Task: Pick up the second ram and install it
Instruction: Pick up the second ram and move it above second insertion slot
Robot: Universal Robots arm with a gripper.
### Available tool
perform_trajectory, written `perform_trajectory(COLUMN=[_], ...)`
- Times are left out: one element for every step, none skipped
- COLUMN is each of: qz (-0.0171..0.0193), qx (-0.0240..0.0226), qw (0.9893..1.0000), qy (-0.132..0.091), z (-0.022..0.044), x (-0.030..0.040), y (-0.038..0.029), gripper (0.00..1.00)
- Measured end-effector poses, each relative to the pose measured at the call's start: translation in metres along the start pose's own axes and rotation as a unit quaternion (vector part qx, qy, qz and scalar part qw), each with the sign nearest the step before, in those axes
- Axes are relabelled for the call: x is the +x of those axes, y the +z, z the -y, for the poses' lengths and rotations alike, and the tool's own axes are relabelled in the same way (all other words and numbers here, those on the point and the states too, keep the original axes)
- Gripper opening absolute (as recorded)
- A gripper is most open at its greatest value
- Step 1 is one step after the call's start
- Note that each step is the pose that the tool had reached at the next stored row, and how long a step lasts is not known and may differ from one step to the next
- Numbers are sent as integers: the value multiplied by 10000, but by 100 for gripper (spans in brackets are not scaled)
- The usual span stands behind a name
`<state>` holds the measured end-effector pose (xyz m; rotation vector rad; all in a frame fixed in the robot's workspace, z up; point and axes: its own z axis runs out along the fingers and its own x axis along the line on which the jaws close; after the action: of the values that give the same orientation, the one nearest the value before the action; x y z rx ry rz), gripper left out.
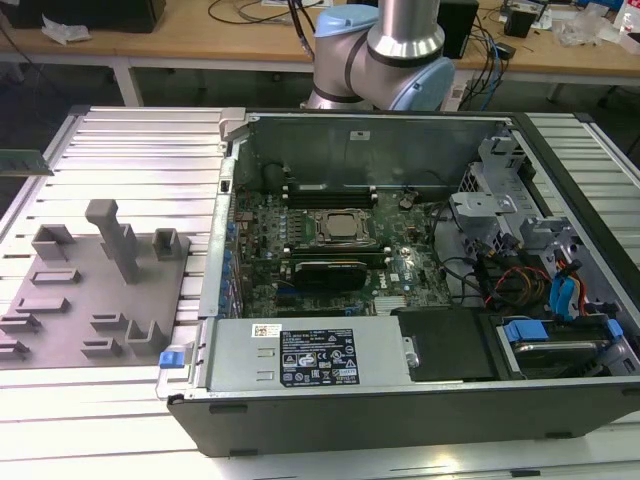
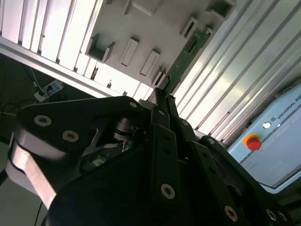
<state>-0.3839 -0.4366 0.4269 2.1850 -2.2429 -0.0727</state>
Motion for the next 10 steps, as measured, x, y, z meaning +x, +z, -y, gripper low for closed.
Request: perform_trajectory(qz=[0, -1, -1, -1, -1, -1, -1, -1, -1, -1], qx=[0, -1, -1, -1, -2, -1, -1, -1, -1, -1], qw=[10000, 10000, 10000, 10000, 10000, 10000, 10000, 10000, 10000, 10000], qy=[0, 0, 1, 0, 1, 1, 1, 0, 0, 0], z=[0, 0, 0, 0, 20, 52, 76, 104, 153, 209], x=[0, 0, -1, 0, -2, -2, -3, -3, -5, -6], y=[-1, -2, -3, -3, -5, -6, -7, -8, -9, -11], gripper=[13, 13, 13, 13, 13, 13, 13, 13, 13, 13])
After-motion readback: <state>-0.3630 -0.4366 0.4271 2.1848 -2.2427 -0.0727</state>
